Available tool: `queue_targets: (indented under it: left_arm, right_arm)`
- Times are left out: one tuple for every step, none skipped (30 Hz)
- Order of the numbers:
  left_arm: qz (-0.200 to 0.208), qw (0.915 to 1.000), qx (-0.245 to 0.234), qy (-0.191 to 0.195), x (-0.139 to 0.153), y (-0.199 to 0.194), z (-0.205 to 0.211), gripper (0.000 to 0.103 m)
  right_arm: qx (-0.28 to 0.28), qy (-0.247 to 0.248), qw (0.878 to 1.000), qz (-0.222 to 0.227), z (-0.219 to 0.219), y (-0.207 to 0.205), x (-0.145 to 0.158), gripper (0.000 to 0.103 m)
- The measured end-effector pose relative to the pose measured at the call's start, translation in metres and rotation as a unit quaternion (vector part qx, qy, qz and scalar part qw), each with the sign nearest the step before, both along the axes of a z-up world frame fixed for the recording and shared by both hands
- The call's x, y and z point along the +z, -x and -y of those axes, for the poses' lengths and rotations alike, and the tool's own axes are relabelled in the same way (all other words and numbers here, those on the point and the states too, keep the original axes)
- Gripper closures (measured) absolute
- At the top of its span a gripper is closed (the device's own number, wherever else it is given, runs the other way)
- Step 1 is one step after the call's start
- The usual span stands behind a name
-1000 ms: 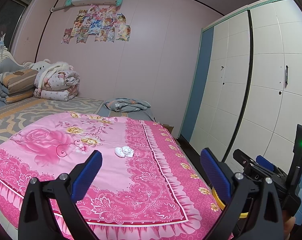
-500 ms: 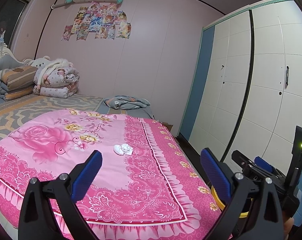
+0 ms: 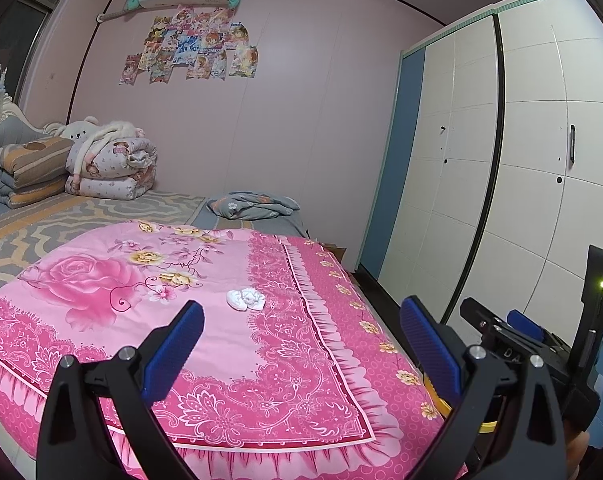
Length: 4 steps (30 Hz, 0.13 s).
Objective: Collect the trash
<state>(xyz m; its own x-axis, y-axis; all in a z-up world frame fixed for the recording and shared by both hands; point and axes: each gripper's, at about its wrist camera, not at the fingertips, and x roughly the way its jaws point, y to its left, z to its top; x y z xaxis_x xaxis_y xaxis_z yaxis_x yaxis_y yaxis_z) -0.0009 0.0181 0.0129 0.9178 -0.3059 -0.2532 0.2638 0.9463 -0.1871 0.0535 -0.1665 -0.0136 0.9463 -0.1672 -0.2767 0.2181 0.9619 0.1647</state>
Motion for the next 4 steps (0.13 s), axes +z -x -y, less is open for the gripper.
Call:
queue_targets:
  left_arm:
    - [0.0,1.0,0.0,0.0,0.0003,0.0001,0.0001,0.008]
    - [0.001,1.0,-0.001,0.0,0.0005,0.0001,0.0002,0.008]
    - [0.001,1.0,-0.002,0.0,0.0007,0.0001,0.0,0.008]
    - [0.001,1.0,-0.001,0.0,0.0008,0.0001,0.0001,0.008]
  right_arm:
    - [0.0,0.0,1.0,0.0,-0.0001,0.0,0.0,0.008]
    - [0.0,0.0,1.0,0.0,-0.0002,0.0,0.0001,0.008]
    - [0.0,0.0,1.0,0.0,-0.0001,0.0,0.0002,0.008]
    - [0.0,0.0,1.0,0.0,-0.0002,0.0,0.0003,0.008]
